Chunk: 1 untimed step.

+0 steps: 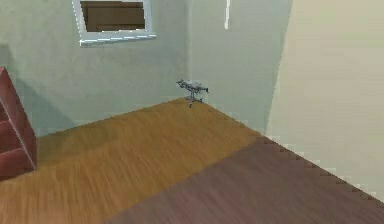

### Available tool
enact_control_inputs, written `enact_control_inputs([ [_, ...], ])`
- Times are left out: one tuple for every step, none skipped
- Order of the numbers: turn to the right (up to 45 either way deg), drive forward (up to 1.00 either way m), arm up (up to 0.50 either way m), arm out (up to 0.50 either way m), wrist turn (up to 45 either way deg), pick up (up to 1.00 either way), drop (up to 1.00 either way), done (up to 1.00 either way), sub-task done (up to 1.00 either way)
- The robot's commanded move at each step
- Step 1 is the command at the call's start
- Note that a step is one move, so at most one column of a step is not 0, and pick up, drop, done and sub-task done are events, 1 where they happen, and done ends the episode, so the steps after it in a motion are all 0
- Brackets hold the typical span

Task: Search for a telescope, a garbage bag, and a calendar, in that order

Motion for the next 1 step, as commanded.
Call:
enact_control_inputs([
  [0.0, 1.00, 0.00, 0.00, 0.0, 0.00, 0.00, 0.00, 0.00],
])
